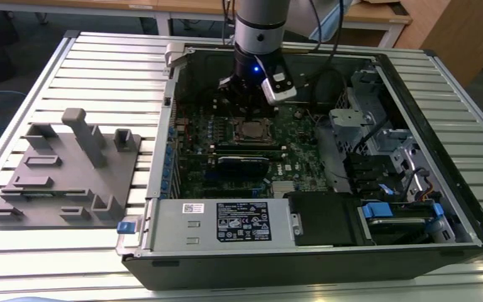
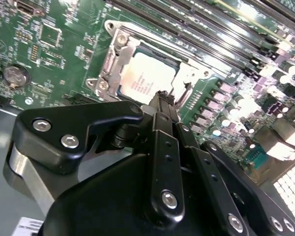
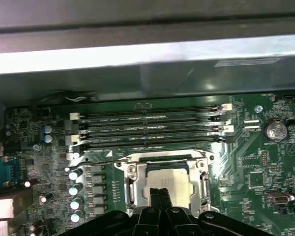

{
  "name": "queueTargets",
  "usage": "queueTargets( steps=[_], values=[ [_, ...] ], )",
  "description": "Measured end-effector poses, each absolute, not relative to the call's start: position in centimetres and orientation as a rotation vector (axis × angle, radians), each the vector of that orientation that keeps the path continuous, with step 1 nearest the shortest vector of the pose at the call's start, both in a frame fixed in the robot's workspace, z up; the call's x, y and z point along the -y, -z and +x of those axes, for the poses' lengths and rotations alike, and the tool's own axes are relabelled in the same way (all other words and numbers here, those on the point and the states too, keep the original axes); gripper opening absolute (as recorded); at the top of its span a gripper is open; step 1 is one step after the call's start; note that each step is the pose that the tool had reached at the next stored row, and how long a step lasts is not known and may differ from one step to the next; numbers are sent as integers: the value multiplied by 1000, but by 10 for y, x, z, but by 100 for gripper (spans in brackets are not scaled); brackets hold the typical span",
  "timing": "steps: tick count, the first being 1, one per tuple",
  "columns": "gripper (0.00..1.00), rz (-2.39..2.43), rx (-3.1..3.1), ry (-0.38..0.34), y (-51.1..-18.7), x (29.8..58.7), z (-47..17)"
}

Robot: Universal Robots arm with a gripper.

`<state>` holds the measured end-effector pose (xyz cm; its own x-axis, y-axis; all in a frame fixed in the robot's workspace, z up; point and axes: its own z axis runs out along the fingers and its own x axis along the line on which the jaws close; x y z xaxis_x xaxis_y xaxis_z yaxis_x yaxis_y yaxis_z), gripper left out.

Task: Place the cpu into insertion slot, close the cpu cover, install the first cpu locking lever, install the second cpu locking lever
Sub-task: 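Install the first cpu locking lever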

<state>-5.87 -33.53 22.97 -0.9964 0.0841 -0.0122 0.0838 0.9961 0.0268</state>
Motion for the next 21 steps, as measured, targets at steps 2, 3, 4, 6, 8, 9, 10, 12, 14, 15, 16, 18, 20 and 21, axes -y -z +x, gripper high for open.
queueTargets(
  steps=[2, 3, 4, 6, 8, 9, 10, 12, 14, 15, 16, 18, 20, 21],
  values=[
    [10, 131, -3125, -41, -230, 335, -62],
    [10, 132, -3125, -41, -230, 335, -65],
    [10, 132, -3125, -41, -230, 335, -66],
    [10, 132, -3125, -41, -230, 335, -68],
    [10, 131, -3125, -42, -230, 335, -69],
    [10, 131, -3125, -42, -230, 335, -69],
    [10, 132, -3125, -44, -230, 335, -69],
    [10, 132, -3125, -46, -231, 335, -69],
    [10, 132, -3125, -48, -232, 335, -69],
    [10, 132, -3125, -49, -232, 335, -69],
    [10, 132, -3125, -50, -233, 335, -69],
    [10, 132, -3125, -53, -235, 335, -69],
    [10, 132, -3125, -55, -237, 335, -69],
    [10, 132, -3125, -56, -238, 335, -69]
  ],
)
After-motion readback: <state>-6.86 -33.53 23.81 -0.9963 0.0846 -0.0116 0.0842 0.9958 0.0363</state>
